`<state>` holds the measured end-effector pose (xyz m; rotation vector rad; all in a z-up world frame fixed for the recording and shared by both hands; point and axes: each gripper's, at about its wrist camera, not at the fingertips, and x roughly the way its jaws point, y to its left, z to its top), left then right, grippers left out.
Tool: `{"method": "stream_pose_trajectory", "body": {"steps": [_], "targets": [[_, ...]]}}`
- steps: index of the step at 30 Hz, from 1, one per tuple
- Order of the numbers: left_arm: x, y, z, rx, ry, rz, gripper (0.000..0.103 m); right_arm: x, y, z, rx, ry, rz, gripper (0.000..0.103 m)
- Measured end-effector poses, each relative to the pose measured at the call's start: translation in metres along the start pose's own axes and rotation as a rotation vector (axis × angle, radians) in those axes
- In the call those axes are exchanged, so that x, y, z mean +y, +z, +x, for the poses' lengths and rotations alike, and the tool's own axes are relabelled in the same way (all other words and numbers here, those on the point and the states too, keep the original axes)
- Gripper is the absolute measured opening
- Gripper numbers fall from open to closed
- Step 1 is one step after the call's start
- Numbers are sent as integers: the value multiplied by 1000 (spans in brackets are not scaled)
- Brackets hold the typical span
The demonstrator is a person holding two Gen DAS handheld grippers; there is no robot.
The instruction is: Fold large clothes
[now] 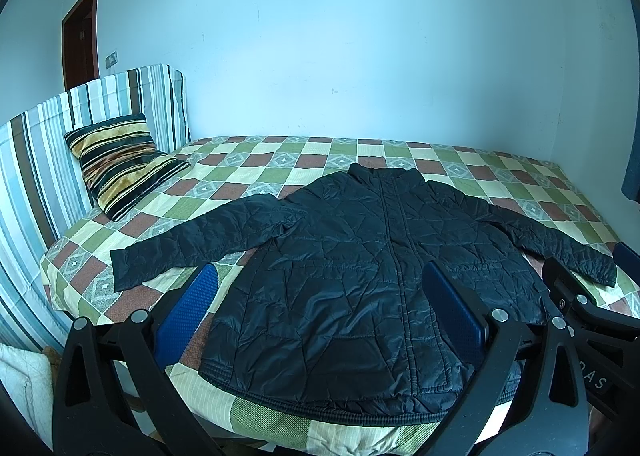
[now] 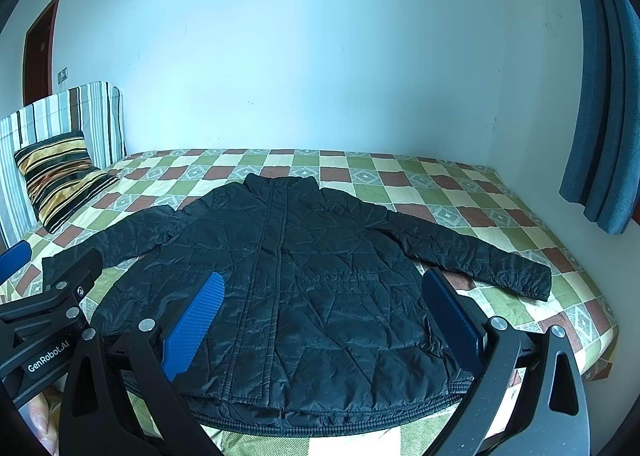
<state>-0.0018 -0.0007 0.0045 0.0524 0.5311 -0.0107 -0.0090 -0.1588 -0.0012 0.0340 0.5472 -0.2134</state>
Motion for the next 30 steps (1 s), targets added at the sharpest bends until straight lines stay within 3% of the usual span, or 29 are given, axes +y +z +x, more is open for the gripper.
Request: {"method": "stream_pose_trajectory", "body": {"steps": [10, 18, 24, 30], "targets": [[4, -7, 6, 11, -8, 5, 101, 0, -1, 1, 4, 4, 1, 98], [1, -12, 53, 96, -10, 29, 101, -13, -8, 37, 66, 29, 28, 98], [24, -17, 116, 202, 57, -17, 101, -67, -15, 92, 147, -14, 153, 98], [53, -24, 179, 259, 174, -73, 101, -184, -23, 148, 178, -170, 392, 98]]}}
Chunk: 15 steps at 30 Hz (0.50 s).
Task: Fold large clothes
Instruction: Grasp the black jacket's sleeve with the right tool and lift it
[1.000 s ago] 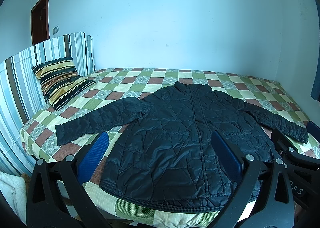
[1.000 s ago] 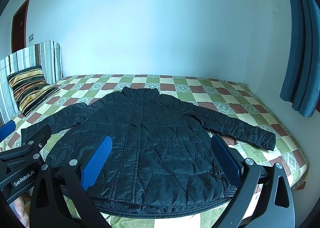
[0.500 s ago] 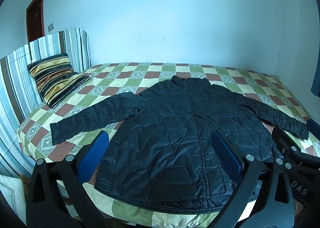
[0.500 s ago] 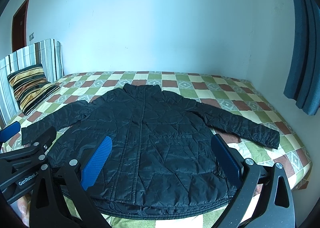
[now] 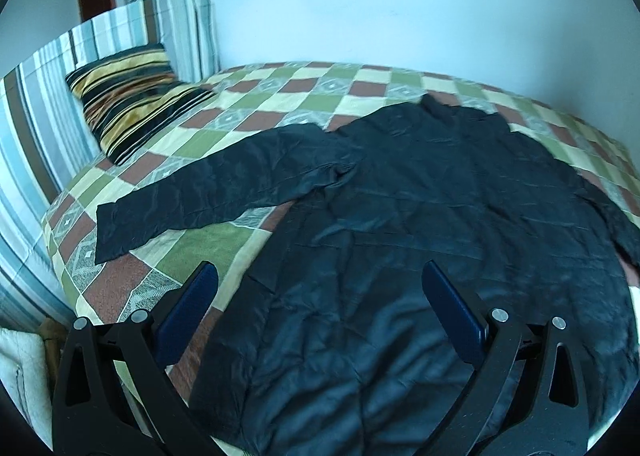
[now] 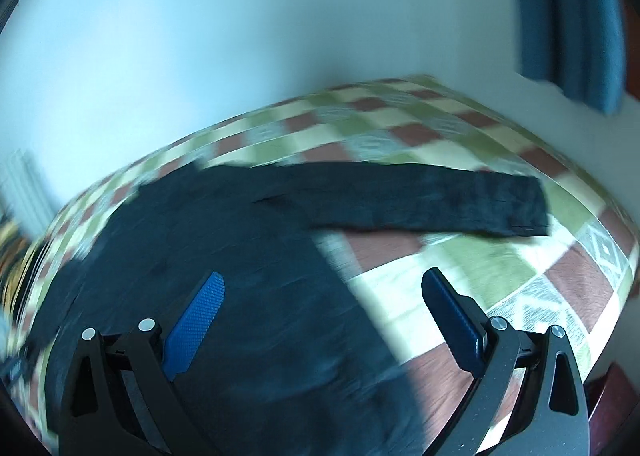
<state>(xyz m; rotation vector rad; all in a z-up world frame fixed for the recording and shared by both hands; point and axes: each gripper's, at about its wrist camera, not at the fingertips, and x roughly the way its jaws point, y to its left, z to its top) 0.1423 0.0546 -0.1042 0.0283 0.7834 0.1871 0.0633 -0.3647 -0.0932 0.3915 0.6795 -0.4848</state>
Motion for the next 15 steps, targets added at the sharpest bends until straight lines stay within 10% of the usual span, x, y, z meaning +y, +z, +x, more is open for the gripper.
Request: {"method": "stream_pose_trajectory", "body": {"steps": [3, 5, 15], "targets": [[10, 4, 30, 27, 52, -39, 101, -57, 20, 32, 16, -115, 113, 94], [17, 5, 49, 57, 75, -63, 101, -92, 29, 48, 27, -181, 191, 72], [16, 12, 97, 129, 134, -74, 101, -213, 38, 101, 54, -309, 537, 73]]}}
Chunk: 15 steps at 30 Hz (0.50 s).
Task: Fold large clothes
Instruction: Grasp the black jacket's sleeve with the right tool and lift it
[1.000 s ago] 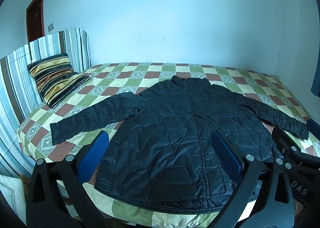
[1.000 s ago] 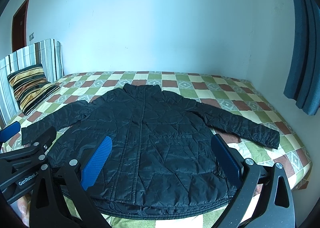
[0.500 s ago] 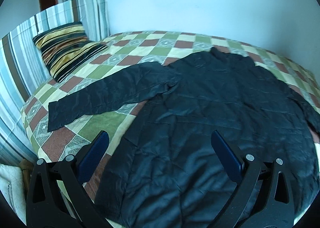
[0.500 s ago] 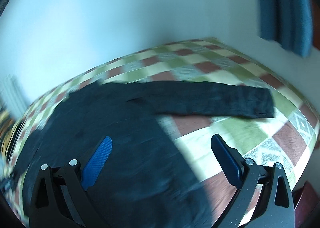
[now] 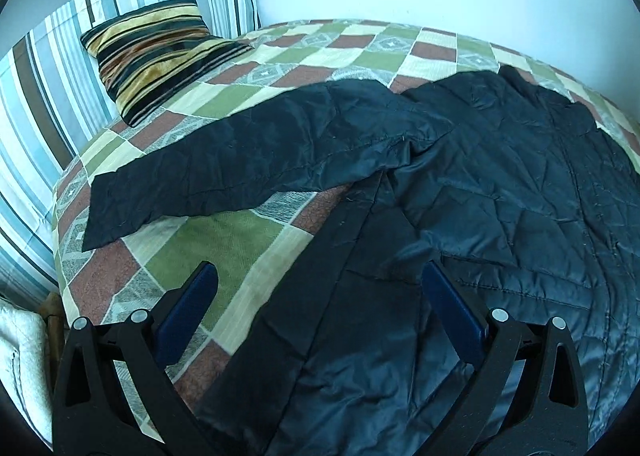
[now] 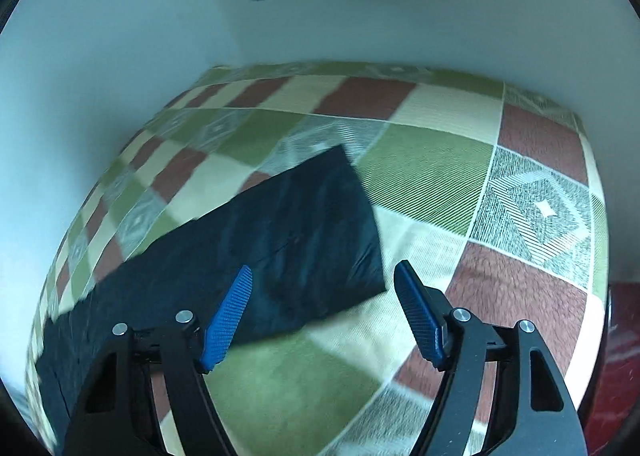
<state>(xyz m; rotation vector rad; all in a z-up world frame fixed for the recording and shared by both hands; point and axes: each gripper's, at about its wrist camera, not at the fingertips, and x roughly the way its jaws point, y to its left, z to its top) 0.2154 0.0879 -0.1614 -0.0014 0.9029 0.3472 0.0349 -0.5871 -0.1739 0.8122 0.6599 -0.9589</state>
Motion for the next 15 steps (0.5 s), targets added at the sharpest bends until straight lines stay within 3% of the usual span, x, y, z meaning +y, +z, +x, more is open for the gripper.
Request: {"method": "stream_pose_trajectory", "body": {"steps": [8, 12, 13, 15], "targets": [[-9, -2, 13, 23, 28, 19, 101, -10, 12, 38, 51, -4, 86, 75], [-10, -5, 16, 27, 36, 25, 101, -3, 9, 46, 38, -9, 59, 77], [-9, -5, 16, 28, 37, 25, 101, -2, 9, 47, 33, -5, 52, 75], [-9, -7, 16, 31, 39, 28, 101, 0, 8, 48, 30, 1, 49, 53]]}}
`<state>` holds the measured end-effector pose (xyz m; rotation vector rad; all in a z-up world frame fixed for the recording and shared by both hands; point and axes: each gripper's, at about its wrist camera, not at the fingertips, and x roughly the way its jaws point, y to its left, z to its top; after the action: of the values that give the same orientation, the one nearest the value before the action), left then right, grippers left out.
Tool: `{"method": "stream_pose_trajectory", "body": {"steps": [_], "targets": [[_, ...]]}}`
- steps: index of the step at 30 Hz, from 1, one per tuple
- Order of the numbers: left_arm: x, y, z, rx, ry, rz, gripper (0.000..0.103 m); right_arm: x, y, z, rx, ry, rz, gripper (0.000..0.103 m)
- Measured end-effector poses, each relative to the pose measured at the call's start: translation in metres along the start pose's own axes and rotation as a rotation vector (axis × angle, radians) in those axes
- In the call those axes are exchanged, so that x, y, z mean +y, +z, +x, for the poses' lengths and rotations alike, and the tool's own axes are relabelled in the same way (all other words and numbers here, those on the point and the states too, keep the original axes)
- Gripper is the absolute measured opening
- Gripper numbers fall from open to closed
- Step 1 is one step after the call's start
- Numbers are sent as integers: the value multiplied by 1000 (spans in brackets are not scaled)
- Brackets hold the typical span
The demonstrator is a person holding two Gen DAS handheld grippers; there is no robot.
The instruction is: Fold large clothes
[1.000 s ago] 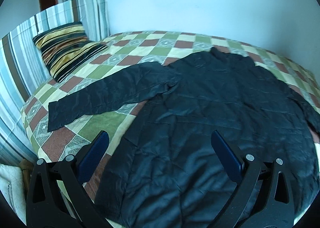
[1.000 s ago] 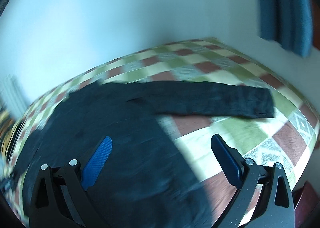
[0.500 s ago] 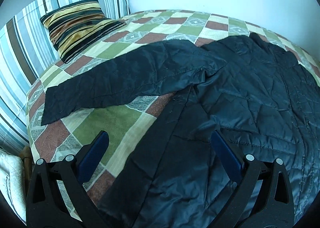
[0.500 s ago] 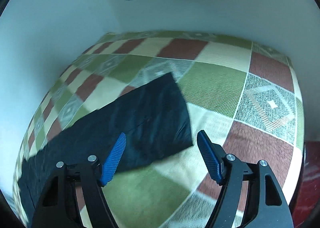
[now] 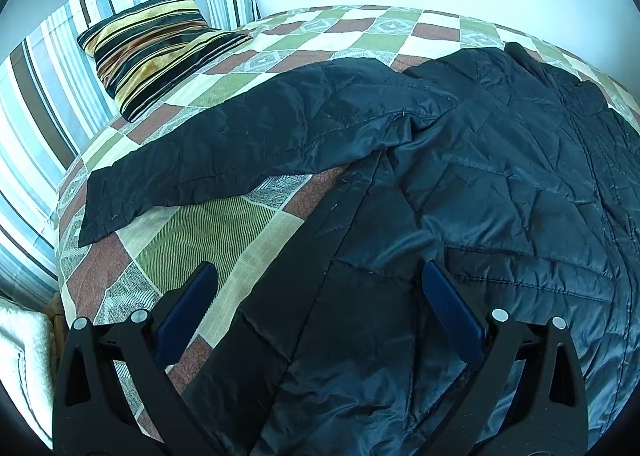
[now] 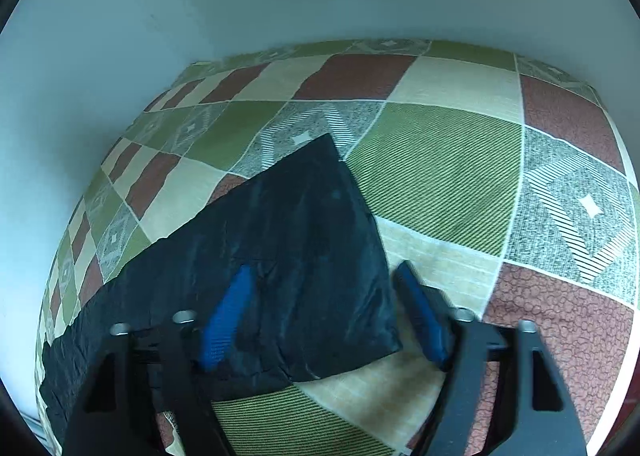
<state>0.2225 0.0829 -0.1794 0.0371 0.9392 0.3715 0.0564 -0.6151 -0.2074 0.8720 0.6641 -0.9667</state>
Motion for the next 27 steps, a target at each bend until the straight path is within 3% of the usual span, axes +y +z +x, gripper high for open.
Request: {"method": "stream_pose_trajectory", "body": {"steps": [2, 5, 9, 15, 22, 27], "targets": [[0, -1, -1, -1, 0, 2, 101, -1, 1, 0, -4, 21, 16, 29], [1, -2, -2, -7, 2, 9, 101, -1, 4, -9, -27, 71, 32, 18], [1, -4, -5, -19, 2, 19, 101, 22, 4, -41, -112, 123, -33, 15], [2, -5, -7, -24, -12, 27, 101, 103, -15, -89, -183, 244, -223, 11], [7, -7, -8, -35, -23, 35, 101, 225, -81, -113, -159, 391, -492, 9], [10, -8, -7, -31, -40, 23, 101, 291, -135, -119, -111, 477, -621, 9]]}}
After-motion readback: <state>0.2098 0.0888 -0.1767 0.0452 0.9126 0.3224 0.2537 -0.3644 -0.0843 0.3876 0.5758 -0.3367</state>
